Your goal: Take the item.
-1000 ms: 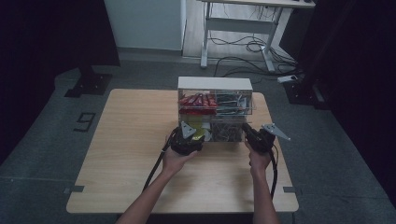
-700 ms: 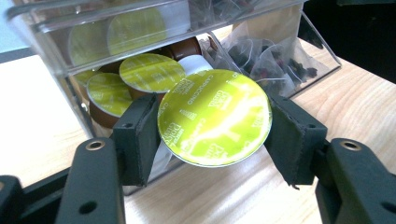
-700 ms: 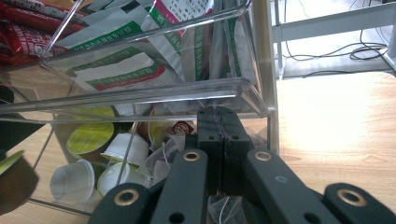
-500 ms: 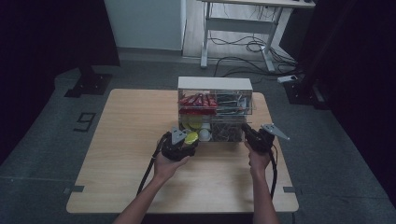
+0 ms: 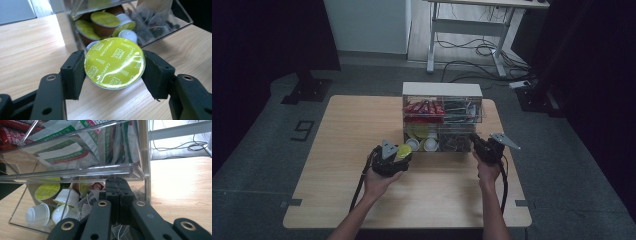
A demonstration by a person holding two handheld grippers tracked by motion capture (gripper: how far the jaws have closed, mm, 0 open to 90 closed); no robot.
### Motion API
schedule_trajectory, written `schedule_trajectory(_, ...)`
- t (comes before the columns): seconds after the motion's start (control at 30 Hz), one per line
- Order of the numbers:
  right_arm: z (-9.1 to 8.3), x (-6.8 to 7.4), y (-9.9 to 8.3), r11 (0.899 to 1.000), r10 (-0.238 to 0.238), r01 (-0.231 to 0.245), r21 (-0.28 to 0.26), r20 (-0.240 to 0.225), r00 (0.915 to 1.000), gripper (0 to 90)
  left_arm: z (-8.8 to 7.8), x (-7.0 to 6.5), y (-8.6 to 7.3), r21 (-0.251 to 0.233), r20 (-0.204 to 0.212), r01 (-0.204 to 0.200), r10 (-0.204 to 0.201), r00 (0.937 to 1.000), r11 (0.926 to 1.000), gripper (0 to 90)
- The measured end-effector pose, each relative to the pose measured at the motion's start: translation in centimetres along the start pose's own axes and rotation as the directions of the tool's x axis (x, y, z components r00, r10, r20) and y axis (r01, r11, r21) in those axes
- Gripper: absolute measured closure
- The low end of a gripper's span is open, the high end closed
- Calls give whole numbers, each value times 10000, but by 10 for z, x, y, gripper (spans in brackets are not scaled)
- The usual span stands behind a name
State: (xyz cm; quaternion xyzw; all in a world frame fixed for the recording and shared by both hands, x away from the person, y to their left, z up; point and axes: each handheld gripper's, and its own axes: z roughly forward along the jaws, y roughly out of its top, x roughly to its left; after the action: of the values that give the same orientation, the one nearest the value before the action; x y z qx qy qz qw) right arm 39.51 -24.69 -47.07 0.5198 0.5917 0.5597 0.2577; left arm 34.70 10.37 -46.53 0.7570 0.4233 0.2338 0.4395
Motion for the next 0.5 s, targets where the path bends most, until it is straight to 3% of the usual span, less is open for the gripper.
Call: schedule_trajectory(0.5, 2, 1, -2, 9999, -82, 81, 102, 57, 10000, 887, -15, 33, -40, 526, -493, 628, -602, 9970, 9966, 386)
